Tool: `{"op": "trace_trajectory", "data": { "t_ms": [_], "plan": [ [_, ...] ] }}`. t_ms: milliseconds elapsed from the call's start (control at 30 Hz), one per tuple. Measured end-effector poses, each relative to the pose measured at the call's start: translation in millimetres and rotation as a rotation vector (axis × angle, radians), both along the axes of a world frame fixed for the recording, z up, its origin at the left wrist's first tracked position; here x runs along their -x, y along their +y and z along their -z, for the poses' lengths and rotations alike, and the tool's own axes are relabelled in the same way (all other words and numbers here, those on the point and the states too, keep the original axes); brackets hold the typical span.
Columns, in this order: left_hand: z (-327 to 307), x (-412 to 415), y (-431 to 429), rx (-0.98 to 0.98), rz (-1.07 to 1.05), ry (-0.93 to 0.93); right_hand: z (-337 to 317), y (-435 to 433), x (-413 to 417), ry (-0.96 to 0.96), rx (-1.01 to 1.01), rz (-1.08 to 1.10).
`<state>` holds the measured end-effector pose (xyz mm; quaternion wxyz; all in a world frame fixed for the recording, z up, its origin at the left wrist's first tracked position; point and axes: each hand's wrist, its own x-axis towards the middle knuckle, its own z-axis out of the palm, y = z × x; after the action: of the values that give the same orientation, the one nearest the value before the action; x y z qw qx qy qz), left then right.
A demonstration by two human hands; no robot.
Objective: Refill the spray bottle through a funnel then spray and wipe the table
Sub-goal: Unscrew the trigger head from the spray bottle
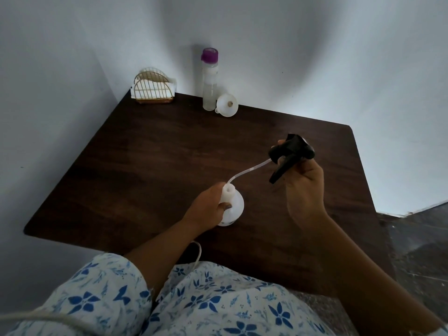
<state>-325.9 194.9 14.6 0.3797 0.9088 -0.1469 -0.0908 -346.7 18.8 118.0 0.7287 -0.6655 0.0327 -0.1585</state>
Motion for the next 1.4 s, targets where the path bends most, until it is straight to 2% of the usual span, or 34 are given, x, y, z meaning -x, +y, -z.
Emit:
{"op": "trace_trajectory", "data": {
  "t_ms": [200,600,967,1167,1300,1400],
  "plan": [
    [0.1,-1.7,-1.2,0.007,-0.008,0.009,-8.6,-10.2,-7.2,-0.024,-0.103,0.051],
    [0.9,-0.8,-1.9,-0.014,-0.019,0.0,-11.6,-23.4,-13.6,0.06,-0.323,0.082],
    [2.1,0.0,-2.5,-0.016,-0.022,-0.009,-17.5,-29.5,-15.3,0.041,-0.39,0.111],
    [3.6,1.3,-2.4,-0.019,-0.028,-0.024,-12.4,-41.2,-22.0,0.076,-0.314,0.197],
    [4.4,1.7,-2.8,-0.012,-0.032,-0.03,1.2,-54.0,-28.4,0.131,-0.146,0.272],
    [4.7,2.3,-3.2,0.002,-0.04,-0.037,22.5,-62.3,-35.0,0.224,0.065,0.323]
  ]
}}
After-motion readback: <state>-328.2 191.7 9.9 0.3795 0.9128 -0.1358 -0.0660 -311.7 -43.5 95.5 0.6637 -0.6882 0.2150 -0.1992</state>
